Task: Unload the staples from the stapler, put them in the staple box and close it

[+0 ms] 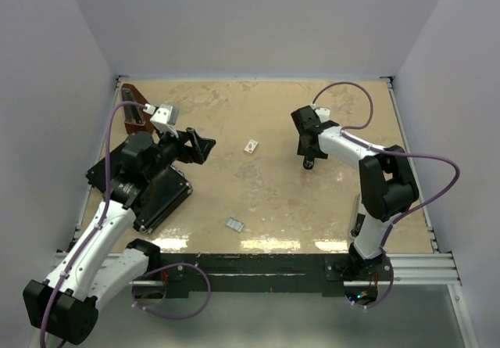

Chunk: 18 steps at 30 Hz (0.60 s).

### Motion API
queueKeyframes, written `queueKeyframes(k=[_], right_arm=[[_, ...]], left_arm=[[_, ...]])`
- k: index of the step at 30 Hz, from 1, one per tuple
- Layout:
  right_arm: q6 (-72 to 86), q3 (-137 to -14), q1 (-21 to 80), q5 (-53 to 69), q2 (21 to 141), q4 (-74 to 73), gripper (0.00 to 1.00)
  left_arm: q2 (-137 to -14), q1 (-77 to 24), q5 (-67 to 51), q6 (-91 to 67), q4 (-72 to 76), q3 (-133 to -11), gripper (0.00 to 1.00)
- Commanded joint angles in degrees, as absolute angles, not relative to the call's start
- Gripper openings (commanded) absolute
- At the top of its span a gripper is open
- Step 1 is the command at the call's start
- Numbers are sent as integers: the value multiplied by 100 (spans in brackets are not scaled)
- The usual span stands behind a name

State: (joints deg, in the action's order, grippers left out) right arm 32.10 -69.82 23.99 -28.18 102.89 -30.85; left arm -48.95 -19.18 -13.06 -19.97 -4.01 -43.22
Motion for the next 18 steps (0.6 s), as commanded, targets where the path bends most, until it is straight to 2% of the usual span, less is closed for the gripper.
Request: queueKeyframes(k=[1, 6, 8, 9, 13, 17, 18], right_arm=[[3068, -6979, 2382, -2821, 10178, -2848, 49], [2945, -7014, 2382, -2918, 10055, -2804, 40], [2953, -7075, 2391, -2909, 10081, -2847, 45], [2944, -7093, 2391, -2927, 10116, -2891, 50], [2813, -7145, 2382, -2892, 10230, -2857, 51], [2690, -7181, 2382, -2936, 10327, -2848, 42], [2646, -7172, 2382, -2909, 10301, -2795, 36]], left_arm=[[-4851, -1951, -1353, -2030, -202, -4315, 88], [-4825, -1951, -1345, -2039, -193, -4307, 88], [-4825, -1951, -1327, -2039, -202, -4307, 88], [-4825, -1951, -1318, -2048, -202, -4307, 88], [-4834, -1960, -1318, -2039, -193, -4298, 88], [-4860, -1969, -1345, -2057, -185, -4315, 88], [-4869, -1969, -1388, -2057, -185, -4315, 88]])
